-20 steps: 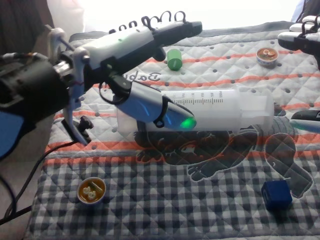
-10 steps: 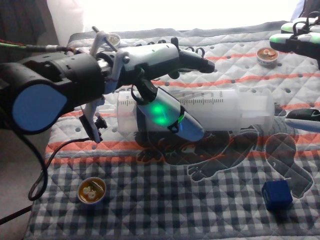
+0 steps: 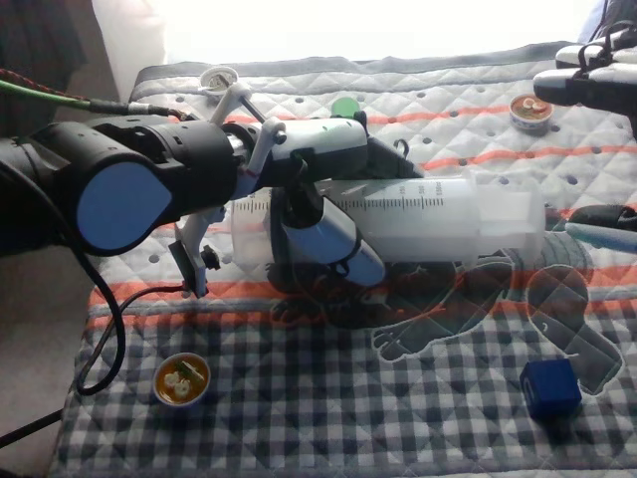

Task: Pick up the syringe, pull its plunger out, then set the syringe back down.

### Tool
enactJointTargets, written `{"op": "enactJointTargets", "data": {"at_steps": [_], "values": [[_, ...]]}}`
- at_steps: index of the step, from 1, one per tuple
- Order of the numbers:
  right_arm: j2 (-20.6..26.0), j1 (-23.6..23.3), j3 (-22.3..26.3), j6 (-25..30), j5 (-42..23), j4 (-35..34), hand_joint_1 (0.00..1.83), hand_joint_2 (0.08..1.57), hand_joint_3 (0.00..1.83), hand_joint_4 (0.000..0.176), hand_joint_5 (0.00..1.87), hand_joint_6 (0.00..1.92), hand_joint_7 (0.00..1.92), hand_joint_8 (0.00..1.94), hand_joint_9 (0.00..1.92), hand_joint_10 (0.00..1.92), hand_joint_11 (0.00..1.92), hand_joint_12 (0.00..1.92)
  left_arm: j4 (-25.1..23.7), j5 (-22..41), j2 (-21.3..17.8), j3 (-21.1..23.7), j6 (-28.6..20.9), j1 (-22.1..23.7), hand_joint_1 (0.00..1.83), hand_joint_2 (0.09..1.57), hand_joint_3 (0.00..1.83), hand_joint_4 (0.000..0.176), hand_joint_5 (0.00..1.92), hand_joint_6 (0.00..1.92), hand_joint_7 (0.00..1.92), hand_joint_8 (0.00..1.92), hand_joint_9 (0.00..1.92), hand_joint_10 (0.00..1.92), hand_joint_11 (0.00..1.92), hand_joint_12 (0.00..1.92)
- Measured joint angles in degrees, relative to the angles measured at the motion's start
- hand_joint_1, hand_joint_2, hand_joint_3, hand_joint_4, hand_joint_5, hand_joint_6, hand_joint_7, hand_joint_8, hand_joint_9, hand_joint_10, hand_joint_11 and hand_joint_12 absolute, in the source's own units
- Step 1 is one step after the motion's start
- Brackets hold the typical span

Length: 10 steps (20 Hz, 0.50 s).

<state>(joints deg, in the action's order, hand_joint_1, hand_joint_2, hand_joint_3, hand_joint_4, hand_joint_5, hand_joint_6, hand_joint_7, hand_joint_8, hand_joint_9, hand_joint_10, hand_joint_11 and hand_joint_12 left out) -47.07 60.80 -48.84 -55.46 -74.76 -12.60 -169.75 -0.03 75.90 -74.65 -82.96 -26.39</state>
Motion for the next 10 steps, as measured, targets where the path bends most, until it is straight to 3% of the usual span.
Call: {"op": "enactJointTargets", "data": {"at_steps": [2,3,4,5,6,8,10], "values": [[0.0,0.0,0.0,0.0,0.1,0.3,1.18,0.91,0.0,0.0,0.68,0.05,0.57,0.03,0.21,0.67,0.0,1.24,0.0,-0.2,0.4,-0.7,-0.1,-0.1,1.07,1.03,0.0,0.0,0.82,0.03,0.68,0.03,0.57,0.16,0.0,1.63],[0.0,0.0,0.0,0.1,0.1,0.3,1.19,0.93,0.01,0.0,0.67,0.04,0.57,0.03,0.22,0.67,0.0,1.24,0.1,-0.6,0.4,-0.9,-0.2,-0.3,1.13,1.08,0.01,0.0,0.99,0.71,0.78,0.04,0.6,0.27,0.03,1.62],[0.0,0.0,0.0,0.1,0.0,0.2,1.2,0.93,0.01,0.0,0.67,0.04,0.58,0.03,0.23,0.68,0.0,1.24,0.5,-1.0,0.5,-1.3,-0.3,-0.4,1.15,1.1,0.0,0.0,1.0,0.89,0.85,0.06,0.55,0.5,0.04,1.59],[0.0,0.0,0.0,0.1,0.1,-0.2,1.18,0.94,0.01,0.0,0.68,0.05,0.6,0.04,0.26,0.67,0.0,1.26,1.5,-1.9,1.0,-2.1,-0.4,-0.6,1.18,1.2,0.01,0.0,0.94,1.1,0.63,1.16,0.45,0.76,0.01,1.65],[0.0,0.0,0.0,0.1,0.1,-0.1,1.18,0.95,0.01,0.0,0.68,0.05,0.61,0.05,0.28,0.68,0.0,1.29,2.5,-2.6,1.2,-2.5,-0.4,-0.9,1.18,1.24,0.01,0.0,0.89,1.19,0.56,1.42,0.39,0.95,0.03,1.63],[0.0,0.0,0.0,0.2,0.1,0.2,1.17,0.97,0.02,0.0,0.68,0.05,0.62,0.05,0.29,0.68,0.0,1.3,4.7,-3.5,1.2,-2.8,-0.1,-1.2,1.19,1.24,0.0,0.0,0.91,1.16,0.56,1.48,0.43,1.0,0.05,1.58],[0.0,0.0,0.0,0.2,0.1,0.1,1.17,0.98,0.02,0.0,0.68,0.05,0.6,0.04,0.28,0.66,0.0,1.32,6.9,-5.0,0.7,-2.5,0.4,-1.6,1.16,1.29,0.0,0.0,0.81,1.36,0.49,1.54,0.34,0.87,0.0,1.34]]}}
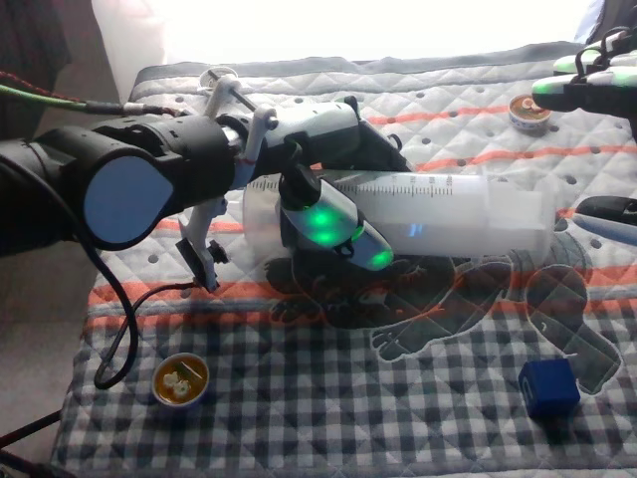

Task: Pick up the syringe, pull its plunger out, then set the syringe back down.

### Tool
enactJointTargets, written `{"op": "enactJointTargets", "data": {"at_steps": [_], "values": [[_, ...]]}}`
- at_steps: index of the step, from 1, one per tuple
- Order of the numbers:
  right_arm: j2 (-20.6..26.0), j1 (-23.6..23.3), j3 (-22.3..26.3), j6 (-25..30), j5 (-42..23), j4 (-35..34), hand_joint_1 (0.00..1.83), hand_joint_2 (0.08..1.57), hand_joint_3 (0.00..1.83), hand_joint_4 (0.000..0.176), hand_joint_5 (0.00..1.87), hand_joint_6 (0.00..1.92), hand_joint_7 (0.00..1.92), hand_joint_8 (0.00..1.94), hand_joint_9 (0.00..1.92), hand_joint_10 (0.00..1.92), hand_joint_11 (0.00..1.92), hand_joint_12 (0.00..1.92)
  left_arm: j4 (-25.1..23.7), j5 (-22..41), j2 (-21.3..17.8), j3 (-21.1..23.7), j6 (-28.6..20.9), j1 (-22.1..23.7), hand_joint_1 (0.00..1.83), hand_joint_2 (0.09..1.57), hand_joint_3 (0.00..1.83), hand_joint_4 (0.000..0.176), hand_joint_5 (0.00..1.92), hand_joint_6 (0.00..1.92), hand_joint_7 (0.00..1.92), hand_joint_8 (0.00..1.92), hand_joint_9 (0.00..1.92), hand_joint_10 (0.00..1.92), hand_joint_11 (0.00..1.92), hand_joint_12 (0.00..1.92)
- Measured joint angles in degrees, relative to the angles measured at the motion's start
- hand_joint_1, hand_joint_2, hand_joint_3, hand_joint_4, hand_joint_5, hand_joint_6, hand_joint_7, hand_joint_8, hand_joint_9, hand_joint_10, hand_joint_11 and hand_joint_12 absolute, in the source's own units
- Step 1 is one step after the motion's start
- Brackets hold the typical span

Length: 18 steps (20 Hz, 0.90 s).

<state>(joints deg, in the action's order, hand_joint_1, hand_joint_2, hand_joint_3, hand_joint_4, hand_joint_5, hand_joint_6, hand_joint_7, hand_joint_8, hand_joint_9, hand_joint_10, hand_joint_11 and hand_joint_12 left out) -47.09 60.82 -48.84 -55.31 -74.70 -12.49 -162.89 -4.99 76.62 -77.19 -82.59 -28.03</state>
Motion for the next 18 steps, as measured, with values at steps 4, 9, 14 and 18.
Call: {"op": "enactJointTargets", "data": {"at_steps": [4,9,14,18], "values": [[0.0,0.0,0.0,0.0,0.0,-0.2,1.14,0.98,0.01,0.0,0.64,0.04,0.57,0.03,0.26,0.63,0.0,1.29,2.9,-2.3,-3.2,2.4,0.1,-0.8,1.17,1.27,0.0,0.0,0.84,1.31,0.54,1.5,0.36,1.06,0.0,1.61],[-0.7,0.0,0.0,1.3,0.0,-0.3,1.12,0.91,0.0,0.0,0.37,0.0,0.28,0.0,0.19,0.14,0.0,0.88,2.6,-8.9,-9.1,9.1,0.1,-1.0,1.17,1.27,0.0,0.0,0.84,1.31,0.54,1.5,0.35,1.17,0.11,1.67],[-2.1,0.0,-0.7,2.8,-0.3,-0.8,0.93,0.87,0.0,0.038,0.21,0.0,0.09,0.0,0.06,0.01,0.0,0.52,0.4,-14.3,-14.6,15.9,0.2,-2.4,1.17,1.28,0.0,0.0,0.83,1.31,0.5,1.55,0.3,1.11,0.0,1.78],[-4.2,0.0,-2.7,8.2,-0.4,0.1,0.76,0.79,0.0,0.011,0.16,0.01,0.1,0.0,0.08,0.01,0.0,0.74,-1.0,-18.1,-16.6,19.2,0.1,-3.0,1.17,1.28,0.0,0.0,0.84,1.25,0.49,1.6,0.28,1.3,0.02,1.9]]}}
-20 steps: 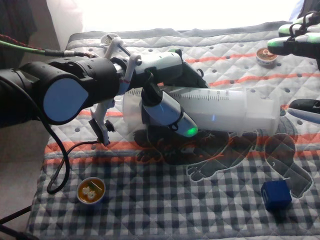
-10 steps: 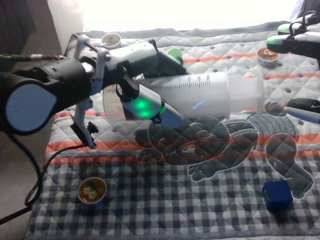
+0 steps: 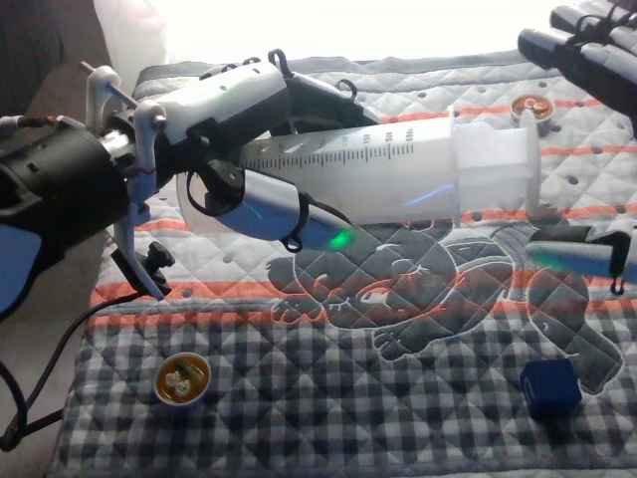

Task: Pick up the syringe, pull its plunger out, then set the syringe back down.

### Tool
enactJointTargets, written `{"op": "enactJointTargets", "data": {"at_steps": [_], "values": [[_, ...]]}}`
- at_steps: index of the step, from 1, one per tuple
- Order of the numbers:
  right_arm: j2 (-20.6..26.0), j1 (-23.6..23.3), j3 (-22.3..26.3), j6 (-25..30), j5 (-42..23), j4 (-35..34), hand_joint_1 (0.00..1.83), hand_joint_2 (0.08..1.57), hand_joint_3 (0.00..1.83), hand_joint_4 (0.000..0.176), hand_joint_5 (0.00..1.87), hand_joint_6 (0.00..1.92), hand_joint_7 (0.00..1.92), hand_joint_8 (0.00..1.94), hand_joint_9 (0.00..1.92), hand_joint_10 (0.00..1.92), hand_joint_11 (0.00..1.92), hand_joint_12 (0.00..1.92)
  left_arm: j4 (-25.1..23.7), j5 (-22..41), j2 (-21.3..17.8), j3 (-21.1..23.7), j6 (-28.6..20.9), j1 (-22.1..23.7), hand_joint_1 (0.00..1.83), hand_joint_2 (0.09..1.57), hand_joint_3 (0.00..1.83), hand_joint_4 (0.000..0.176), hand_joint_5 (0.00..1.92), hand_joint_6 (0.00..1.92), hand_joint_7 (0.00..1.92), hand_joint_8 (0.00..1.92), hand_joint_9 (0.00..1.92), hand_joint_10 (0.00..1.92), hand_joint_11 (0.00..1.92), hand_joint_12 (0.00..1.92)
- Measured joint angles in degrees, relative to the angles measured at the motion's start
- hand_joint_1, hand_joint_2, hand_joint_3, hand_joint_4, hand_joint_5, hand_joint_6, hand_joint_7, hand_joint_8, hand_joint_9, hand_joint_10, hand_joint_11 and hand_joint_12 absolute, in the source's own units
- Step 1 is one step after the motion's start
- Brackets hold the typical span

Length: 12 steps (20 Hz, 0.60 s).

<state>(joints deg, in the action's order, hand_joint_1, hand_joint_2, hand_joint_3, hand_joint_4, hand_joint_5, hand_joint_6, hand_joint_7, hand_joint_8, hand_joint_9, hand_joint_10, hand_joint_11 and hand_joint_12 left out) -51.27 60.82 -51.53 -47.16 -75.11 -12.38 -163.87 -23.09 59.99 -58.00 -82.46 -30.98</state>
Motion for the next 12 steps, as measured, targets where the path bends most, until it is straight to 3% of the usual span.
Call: {"op": "enactJointTargets", "data": {"at_steps": [1,4,6,9,12], "values": [[-0.9,0.0,-1.0,2.4,0.0,0.0,0.74,0.83,0.0,0.0,0.14,0.0,0.08,0.0,0.07,0.0,0.0,0.74,-0.5,-0.7,-0.5,0.9,0.0,0.0,1.17,1.28,0.0,0.0,0.84,1.26,0.49,1.6,0.26,1.34,0.0,1.92],[-1.4,0.0,-1.5,3.9,0.1,0.0,0.83,0.85,0.0,0.0,0.16,0.01,0.06,0.01,0.07,0.01,0.0,0.62,-1.0,-2.3,-1.6,2.2,0.0,-0.2,1.18,1.26,0.0,0.0,0.86,1.27,0.53,1.5,0.26,1.32,0.0,1.9],[-1.6,0.0,-1.5,4.0,0.0,0.0,0.86,0.87,0.01,0.0,0.19,0.01,0.08,0.01,0.09,0.02,0.0,0.68,-1.1,-3.9,-2.3,2.8,0.1,-0.6,1.17,1.27,0.0,0.0,0.85,1.27,0.51,1.55,0.33,1.31,0.1,1.85],[-2.4,0.0,-1.5,4.0,0.0,0.1,0.83,0.87,0.0,0.0,0.25,0.02,0.19,0.02,0.24,0.05,0.0,0.91,-2.1,-5.2,-2.6,4.4,0.1,-0.7,1.17,1.28,0.0,0.0,0.85,1.27,0.5,1.58,0.26,1.45,0.08,1.92],[-2.8,-0.7,-1.6,4.0,0.1,0.3,0.95,0.88,0.0,0.0,0.41,0.03,0.37,0.02,0.42,0.06,0.0,1.14,-2.6,-5.4,-2.6,4.5,0.2,-0.8,1.17,1.28,0.0,0.0,0.84,1.3,0.5,1.56,0.27,1.41,0.05,1.92]]}}
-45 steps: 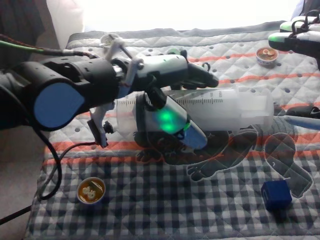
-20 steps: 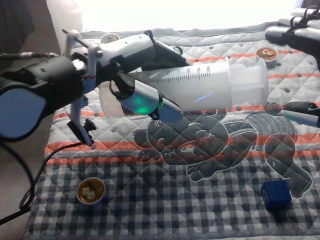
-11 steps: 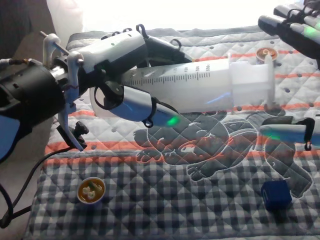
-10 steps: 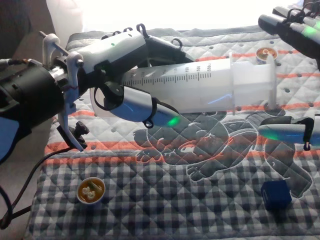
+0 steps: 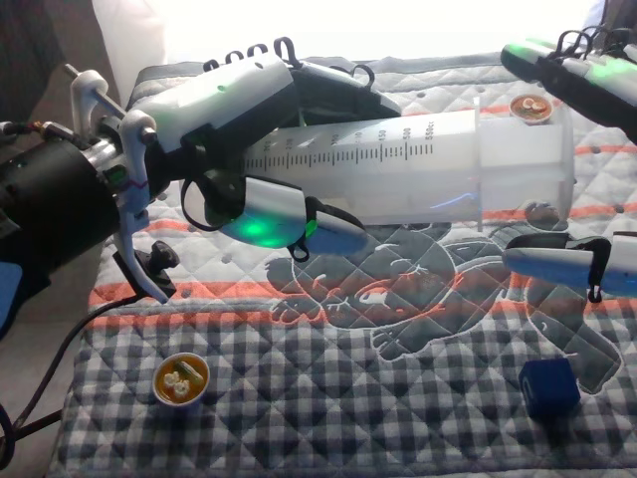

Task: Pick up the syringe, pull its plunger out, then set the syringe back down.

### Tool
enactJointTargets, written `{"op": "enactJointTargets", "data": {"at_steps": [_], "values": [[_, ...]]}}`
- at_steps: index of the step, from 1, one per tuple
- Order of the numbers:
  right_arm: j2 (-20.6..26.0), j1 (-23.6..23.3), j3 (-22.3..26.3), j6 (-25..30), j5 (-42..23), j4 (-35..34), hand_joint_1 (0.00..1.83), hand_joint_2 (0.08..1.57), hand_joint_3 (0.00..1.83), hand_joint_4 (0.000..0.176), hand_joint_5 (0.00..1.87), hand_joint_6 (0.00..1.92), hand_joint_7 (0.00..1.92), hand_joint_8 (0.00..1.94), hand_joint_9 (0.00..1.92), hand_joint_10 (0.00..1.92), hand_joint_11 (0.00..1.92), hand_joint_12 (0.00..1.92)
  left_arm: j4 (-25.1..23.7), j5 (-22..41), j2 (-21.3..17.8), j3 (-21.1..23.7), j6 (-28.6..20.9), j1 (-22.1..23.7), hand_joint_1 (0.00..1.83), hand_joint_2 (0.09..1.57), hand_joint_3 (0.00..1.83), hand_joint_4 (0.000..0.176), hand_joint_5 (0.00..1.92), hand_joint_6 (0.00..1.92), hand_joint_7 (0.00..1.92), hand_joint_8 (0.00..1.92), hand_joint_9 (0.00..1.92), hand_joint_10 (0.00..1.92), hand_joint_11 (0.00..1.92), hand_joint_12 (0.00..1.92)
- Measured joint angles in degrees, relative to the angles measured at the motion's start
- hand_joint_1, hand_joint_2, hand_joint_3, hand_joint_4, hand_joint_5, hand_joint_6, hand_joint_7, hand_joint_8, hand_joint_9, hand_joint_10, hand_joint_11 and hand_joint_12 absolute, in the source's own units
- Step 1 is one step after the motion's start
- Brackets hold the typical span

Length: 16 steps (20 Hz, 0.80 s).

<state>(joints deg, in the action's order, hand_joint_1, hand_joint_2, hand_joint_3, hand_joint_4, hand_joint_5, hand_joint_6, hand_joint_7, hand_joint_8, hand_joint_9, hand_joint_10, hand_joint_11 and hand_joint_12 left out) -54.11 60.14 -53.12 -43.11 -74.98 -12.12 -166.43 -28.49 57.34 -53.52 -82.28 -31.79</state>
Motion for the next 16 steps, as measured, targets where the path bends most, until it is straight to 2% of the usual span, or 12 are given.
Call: {"op": "enactJointTargets", "data": {"at_steps": [1,2,3,4,5,6,7,9,10,12,13,16], "values": [[0.0,-0.1,-0.1,0.0,-0.2,0.0,0.95,0.88,0.0,0.0,0.41,0.03,0.37,0.02,0.42,0.06,0.0,1.14,0.0,0.0,0.0,0.0,0.0,0.0,1.17,1.28,0.0,0.0,0.84,1.3,0.5,1.56,0.27,1.41,0.05,1.92],[-0.2,-0.4,-0.1,0.0,-0.2,0.3,1.02,0.95,0.0,0.0,0.63,0.05,0.64,0.06,0.54,0.35,0.12,1.44,-0.1,-0.1,0.0,0.0,0.0,0.0,1.16,1.29,0.0,0.0,0.83,1.31,0.49,1.56,0.27,1.33,0.02,1.91],[-0.2,-0.6,-0.1,0.0,-0.1,0.7,1.02,0.95,0.0,0.0,0.63,0.05,0.64,0.06,0.54,0.35,0.12,1.44,-0.1,0.0,0.0,0.0,0.2,0.0,1.16,1.29,0.0,0.0,0.83,1.31,0.49,1.56,0.27,1.33,0.02,1.91],[-0.3,-0.6,-0.1,0.0,-0.4,1.0,1.14,0.99,0.0,0.0,0.8,0.09,0.81,0.14,0.51,0.83,0.25,1.5,0.0,0.2,0.0,0.0,0.4,-0.2,1.17,1.28,0.0,0.0,0.83,1.34,0.51,1.51,0.34,1.2,0.09,1.78],[-0.4,-0.8,-0.1,0.1,-0.6,1.6,1.18,1.01,0.0,0.0,0.85,0.21,0.82,0.32,0.55,0.93,0.34,1.47,0.1,0.5,0.0,0.0,0.3,-0.2,1.17,1.28,0.0,0.0,0.83,1.34,0.52,1.5,0.37,1.2,0.13,1.76],[-0.4,-1.0,-0.1,0.0,-0.6,2.0,1.19,1.12,0.01,0.0,0.91,0.89,0.88,0.99,0.66,1.01,0.48,1.4,0.1,0.6,0.0,0.0,0.3,-0.3,1.17,1.27,0.0,0.0,0.84,1.33,0.55,1.48,0.39,1.22,0.16,1.77],[-0.4,-1.0,-0.1,0.1,-1.0,2.3,1.19,1.15,0.01,0.025,0.89,1.08,0.87,1.17,0.71,1.06,0.55,1.4,0.2,0.6,0.0,0.0,0.3,-0.3,1.18,1.25,0.0,0.0,0.87,1.28,0.58,1.45,0.42,1.23,0.18,1.78],[-0.4,-1.0,-0.1,0.6,-1.5,2.3,1.2,1.15,0.0,0.017,0.95,1.04,0.87,1.24,0.75,1.32,0.6,1.66,0.2,0.6,0.0,0.0,0.1,-0.3,1.19,1.23,0.0,0.0,0.9,1.21,0.6,1.44,0.42,1.21,0.17,1.76],[-0.4,-1.0,-0.1,0.9,-1.6,2.4,1.21,1.13,0.0,0.005,0.99,0.95,0.92,1.2,0.79,1.35,0.63,1.73,0.1,0.7,0.0,-0.1,0.2,-0.3,1.2,1.22,0.0,0.0,0.92,1.18,0.62,1.42,0.42,1.2,0.14,1.75],[-0.5,-1.4,-0.1,0.9,-1.4,2.3,1.22,1.13,0.0,0.0,1.0,0.92,0.94,1.19,0.8,1.35,0.64,1.75,0.1,0.7,0.0,0.0,0.2,-0.3,1.2,1.22,0.0,0.0,0.93,1.16,0.63,1.42,0.42,1.21,0.14,1.76],[-0.5,-1.4,-0.1,0.9,-1.6,2.3,1.21,1.13,0.0,0.024,0.96,1.01,0.95,1.13,0.84,1.28,0.7,1.68,0.2,0.7,0.1,0.0,0.2,-0.3,1.2,1.22,0.0,0.0,0.92,1.18,0.64,1.4,0.39,1.23,0.11,1.82],[-0.5,-1.4,-0.1,0.8,-1.6,2.3,1.2,1.15,0.0,0.028,0.9,1.12,0.92,1.15,0.82,1.21,0.67,1.64,0.8,0.4,0.1,0.0,-0.1,-0.8,1.19,1.23,0.0,0.0,0.9,1.23,0.61,1.41,0.36,1.24,0.08,1.84]]}}
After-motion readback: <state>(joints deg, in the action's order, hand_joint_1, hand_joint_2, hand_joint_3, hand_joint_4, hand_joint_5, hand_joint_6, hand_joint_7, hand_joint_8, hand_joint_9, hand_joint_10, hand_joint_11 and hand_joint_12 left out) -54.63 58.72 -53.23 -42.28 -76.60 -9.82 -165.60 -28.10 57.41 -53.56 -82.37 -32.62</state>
